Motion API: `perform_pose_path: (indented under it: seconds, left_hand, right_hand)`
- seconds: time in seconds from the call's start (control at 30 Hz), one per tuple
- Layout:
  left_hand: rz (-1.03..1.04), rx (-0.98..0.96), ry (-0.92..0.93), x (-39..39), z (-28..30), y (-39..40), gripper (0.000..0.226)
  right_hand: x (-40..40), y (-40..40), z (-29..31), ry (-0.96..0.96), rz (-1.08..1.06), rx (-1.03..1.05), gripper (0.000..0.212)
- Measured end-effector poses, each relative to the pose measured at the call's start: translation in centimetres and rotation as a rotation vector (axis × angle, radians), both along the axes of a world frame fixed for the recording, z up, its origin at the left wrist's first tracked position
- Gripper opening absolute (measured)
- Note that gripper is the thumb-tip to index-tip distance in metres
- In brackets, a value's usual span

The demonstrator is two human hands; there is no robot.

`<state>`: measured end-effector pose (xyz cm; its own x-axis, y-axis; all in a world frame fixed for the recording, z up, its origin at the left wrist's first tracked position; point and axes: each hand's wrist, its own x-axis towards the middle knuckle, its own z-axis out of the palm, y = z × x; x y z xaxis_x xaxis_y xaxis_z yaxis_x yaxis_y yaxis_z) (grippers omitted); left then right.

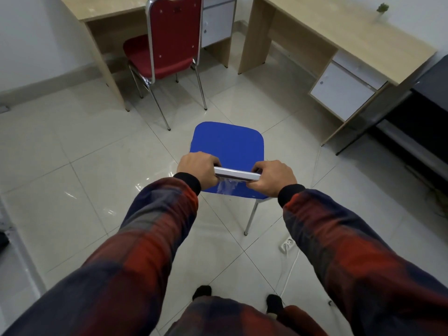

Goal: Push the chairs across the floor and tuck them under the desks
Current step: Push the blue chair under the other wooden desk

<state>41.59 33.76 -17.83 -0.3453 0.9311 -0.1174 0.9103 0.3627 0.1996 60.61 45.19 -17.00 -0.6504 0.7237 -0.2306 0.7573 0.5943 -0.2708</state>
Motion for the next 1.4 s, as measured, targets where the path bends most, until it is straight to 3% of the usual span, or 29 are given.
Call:
perform_pose_path:
  seconds: [0.47,0.9,1.4]
  left_hand:
    - [-0.022,-0.044,-0.007,-5.2,0.2,2.7,0.024]
    - [0.008,-0.026,-0.030,-4.5,0.6,10.3,0.026]
    - [-0.073,-0.054,-0.049,-11.3,0.6,12.0,0.030]
  right_hand:
    - [-4.5,1.5,-0.4,0.057,-0.002,0.030,0.028]
    - [-4.8,10.1,0.5,0.002,-0.035,0.039,0.030]
    - [-10.5,10.0,0.6,-0.050,-0.088,0.011,0.038]
